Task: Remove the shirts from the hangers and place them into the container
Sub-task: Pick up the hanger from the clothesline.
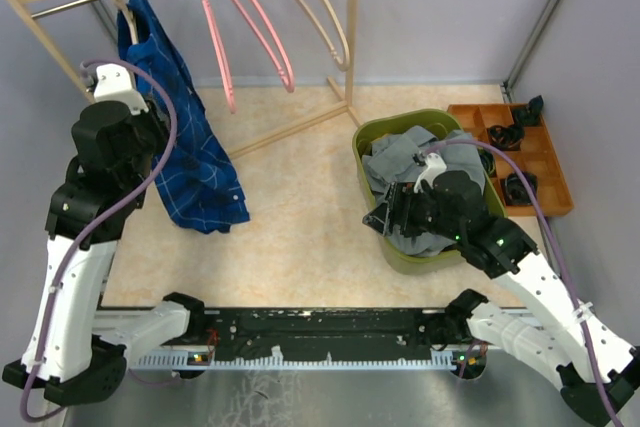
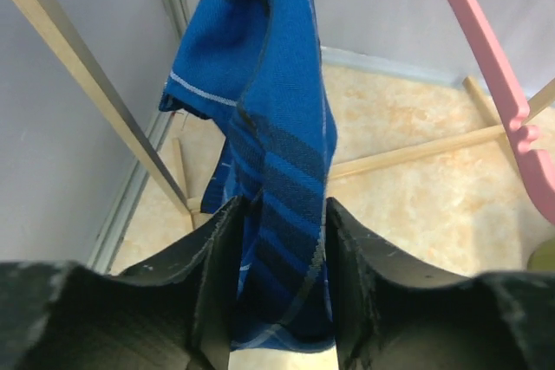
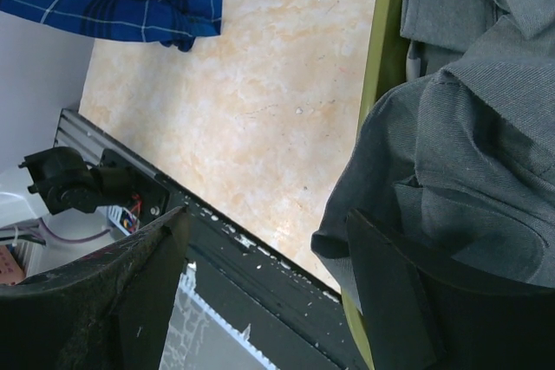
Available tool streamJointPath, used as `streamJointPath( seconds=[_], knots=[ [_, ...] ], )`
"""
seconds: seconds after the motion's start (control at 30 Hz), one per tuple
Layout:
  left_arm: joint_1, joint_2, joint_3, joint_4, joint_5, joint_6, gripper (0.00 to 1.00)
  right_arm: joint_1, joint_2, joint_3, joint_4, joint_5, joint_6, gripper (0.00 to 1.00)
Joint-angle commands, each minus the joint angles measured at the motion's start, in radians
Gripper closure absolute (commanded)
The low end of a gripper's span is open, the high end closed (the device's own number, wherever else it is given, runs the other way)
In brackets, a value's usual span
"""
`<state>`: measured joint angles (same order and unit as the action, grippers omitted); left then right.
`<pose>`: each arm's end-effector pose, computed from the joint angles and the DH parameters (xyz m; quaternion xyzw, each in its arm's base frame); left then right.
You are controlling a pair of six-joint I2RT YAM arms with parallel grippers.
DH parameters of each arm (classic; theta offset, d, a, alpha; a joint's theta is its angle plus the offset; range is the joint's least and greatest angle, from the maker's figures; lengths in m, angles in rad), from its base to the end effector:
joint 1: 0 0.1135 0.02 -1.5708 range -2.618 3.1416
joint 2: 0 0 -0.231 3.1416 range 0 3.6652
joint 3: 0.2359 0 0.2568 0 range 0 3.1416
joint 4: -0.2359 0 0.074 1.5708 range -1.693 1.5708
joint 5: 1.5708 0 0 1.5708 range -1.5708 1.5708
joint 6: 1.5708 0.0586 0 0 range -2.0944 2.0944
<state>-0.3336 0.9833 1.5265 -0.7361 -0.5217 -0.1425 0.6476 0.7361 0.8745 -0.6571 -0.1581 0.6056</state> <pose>0.1959 -0.0370 0.4623 -0.0920 0.7580 0.0486 0.6438 0.1558 0.1294 0.2971 -0.0577 0.8611 0.3488 0.3654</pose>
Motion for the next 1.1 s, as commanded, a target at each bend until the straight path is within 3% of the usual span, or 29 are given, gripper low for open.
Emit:
streamJointPath(
  seconds=[0.0, 0.1, 0.13, 0.3, 0.57, 0.8, 1.07],
  knots=[
    [0.005, 0.036, 0.093, -0.198, 0.001, -0.041, 0.62, 0.008, -0.001, 0.0, 0.009, 0.001, 0.004, 0.26],
    [0.006, 0.038, 0.115, -0.196, 0.0, -0.035, 0.98, 0.008, 0.0, -0.008, 0.007, 0.003, 0.005, 0.27],
    [0.005, 0.04, 0.119, -0.19, 0.011, -0.033, 1.0, 0.007, 0.0, -0.01, 0.007, 0.001, 0.007, 0.27],
    [0.006, 0.031, 0.122, -0.057, 0.082, 0.043, 1.0, 0.007, 0.006, -0.011, -0.002, 0.0, 0.006, 0.26],
    [0.005, -0.104, -0.178, 0.543, -0.003, 0.276, 1.0, 0.009, 0.005, -0.01, -0.01, 0.0, 0.008, 0.26],
    [0.006, -0.146, -0.265, 0.701, 0.006, 0.291, 1.0, 0.008, 0.007, -0.002, -0.018, 0.002, 0.008, 0.26],
    [0.005, -0.2, -0.268, 0.719, 0.015, 0.286, 1.0, 0.007, 0.014, -0.009, -0.006, -0.003, 0.018, 0.26]
  ],
)
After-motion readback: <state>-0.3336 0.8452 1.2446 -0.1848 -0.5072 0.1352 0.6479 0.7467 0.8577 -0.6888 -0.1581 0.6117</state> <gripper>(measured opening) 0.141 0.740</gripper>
